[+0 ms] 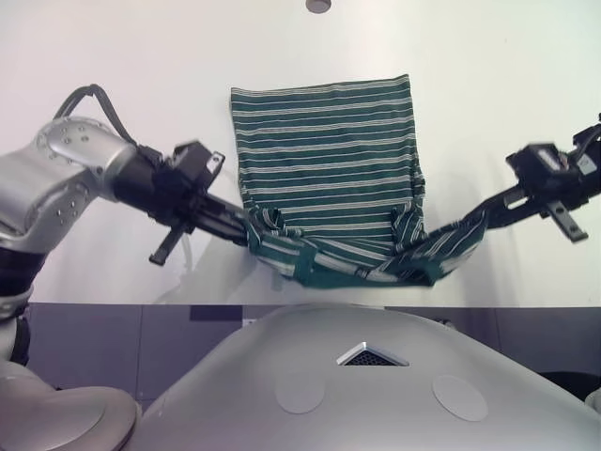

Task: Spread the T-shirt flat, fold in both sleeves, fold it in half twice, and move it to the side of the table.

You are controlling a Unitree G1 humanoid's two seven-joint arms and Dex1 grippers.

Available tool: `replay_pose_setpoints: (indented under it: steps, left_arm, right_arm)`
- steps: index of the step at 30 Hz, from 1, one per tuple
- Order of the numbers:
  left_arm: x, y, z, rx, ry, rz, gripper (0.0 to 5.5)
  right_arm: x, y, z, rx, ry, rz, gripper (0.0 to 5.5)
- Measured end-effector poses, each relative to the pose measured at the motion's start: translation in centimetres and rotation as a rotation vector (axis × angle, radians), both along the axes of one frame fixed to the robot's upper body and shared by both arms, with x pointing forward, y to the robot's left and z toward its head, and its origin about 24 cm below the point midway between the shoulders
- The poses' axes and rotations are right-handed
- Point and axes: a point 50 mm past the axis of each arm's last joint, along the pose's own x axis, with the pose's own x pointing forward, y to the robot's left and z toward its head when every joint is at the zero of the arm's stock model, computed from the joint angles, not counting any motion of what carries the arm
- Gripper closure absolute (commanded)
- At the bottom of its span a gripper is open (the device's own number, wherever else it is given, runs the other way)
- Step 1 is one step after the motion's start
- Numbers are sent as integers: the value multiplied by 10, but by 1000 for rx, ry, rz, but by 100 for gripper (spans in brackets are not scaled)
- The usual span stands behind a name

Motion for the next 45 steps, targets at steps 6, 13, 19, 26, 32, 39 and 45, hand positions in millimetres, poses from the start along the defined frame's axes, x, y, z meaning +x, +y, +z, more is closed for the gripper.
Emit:
replay_pose_setpoints:
  steps: [6,13,19,26,32,39,45]
  left_arm:
    - [83,8,11,-23,61,317,550]
    - [115,13,-21,138,-78,536,550]
    - [121,24,-55,245,-88,830,425]
    - [101,47,-112,296,132,1475,316]
    - [80,42,-72,-54,-150,1789,287]
    - [57,23,-16,-383,-523,1920,287]
    - [66,1,28,-534,-664,1859,287]
  right_arm:
    - [67,-6,-12,35,-56,-338,550]
    - [109,20,-36,8,-224,-505,550]
    - [121,23,-64,-35,-294,-812,459]
    - [118,54,-120,57,-87,-1455,456]
    - [96,50,-110,84,-626,-1584,456]
    - [54,153,-33,281,-995,-1025,456]
    - [-2,262,-95,126,-411,-459,456]
